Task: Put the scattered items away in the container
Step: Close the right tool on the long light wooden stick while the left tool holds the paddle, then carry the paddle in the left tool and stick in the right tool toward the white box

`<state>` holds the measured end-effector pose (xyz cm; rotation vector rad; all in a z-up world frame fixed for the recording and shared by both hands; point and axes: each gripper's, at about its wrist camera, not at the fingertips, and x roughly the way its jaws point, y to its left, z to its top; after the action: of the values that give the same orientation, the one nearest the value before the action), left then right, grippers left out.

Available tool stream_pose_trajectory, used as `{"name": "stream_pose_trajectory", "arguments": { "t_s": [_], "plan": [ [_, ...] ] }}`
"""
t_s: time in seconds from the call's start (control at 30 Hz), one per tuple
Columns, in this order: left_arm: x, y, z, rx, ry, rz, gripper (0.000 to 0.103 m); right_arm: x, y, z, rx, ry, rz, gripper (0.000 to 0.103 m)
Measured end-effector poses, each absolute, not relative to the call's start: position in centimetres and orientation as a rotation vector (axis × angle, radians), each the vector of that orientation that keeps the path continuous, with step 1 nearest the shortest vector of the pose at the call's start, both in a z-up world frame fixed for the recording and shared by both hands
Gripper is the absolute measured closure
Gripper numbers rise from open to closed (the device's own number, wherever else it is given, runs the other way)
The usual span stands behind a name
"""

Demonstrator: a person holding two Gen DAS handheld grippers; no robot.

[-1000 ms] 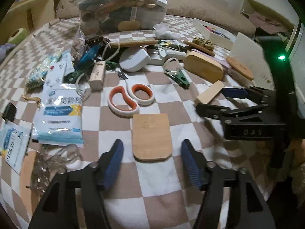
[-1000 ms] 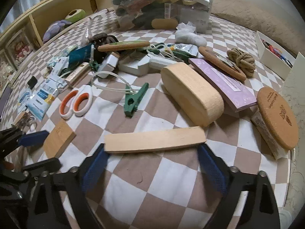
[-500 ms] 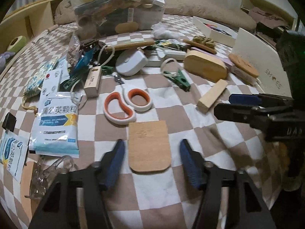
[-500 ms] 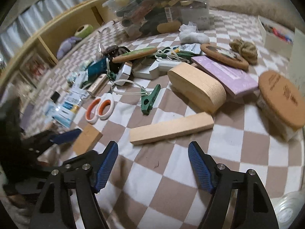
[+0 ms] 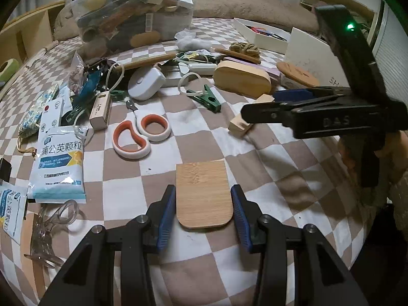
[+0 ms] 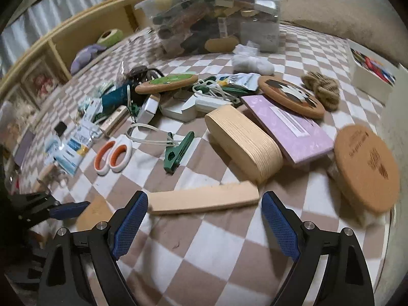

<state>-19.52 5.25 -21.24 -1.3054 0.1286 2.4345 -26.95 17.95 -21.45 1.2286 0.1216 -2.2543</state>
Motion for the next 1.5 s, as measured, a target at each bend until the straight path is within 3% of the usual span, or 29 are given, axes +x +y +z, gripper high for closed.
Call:
{"name": "stream_pose_trajectory", "arguments": {
  "t_s": [0.17,0.47,0.63,0.77,0.97,1.03,1.1,1.17,1.5],
  "plan": [
    [-19.5,5.2,-21.2,-1.308,0.117,2.426,0.060,-27.3,17.2,-22.2,1.230,0.134,-2.194,0.000],
    [-19.6,5.2,-21.4,-1.311,0.119,2.426,0.060,-25.0,14.4,-22.9,1.227,0.364,-2.204,0.000],
    [-19.6,5.3,-21.4,-1.310,0.125,2.430,0.059,-25.3,14.6,-22.9,1.265,0.329,-2.247,0.000],
    [-19.5,5.3,-21.4,-1.308,0.112,2.423,0.046,-25.3,14.4,-23.0,1.285,0.321,-2.276,0.000],
    [-19.5,5.2,-21.5,-1.307,0.086,2.432,0.046,-25.3,15.1,-22.6,1.319,0.218,-2.304,0.004],
    [-19.6,5.0,-21.4,-1.311,0.069,2.430,0.047,-25.1,15.5,-22.4,1.325,0.181,-2.300,0.004],
    [-19.6,4.9,-21.4,-1.317,0.082,2.449,0.057,-24.9,15.6,-22.3,1.328,0.159,-2.297,0.004],
    [-19.7,4.6,-21.3,-1.320,0.067,2.453,0.060,-24.6,15.7,-22.2,1.330,0.144,-2.295,0.004],
    [-19.6,4.4,-20.8,-1.314,0.039,2.460,0.061,-23.3,17.1,-21.0,1.330,0.038,-2.311,0.004]
  ]
}}
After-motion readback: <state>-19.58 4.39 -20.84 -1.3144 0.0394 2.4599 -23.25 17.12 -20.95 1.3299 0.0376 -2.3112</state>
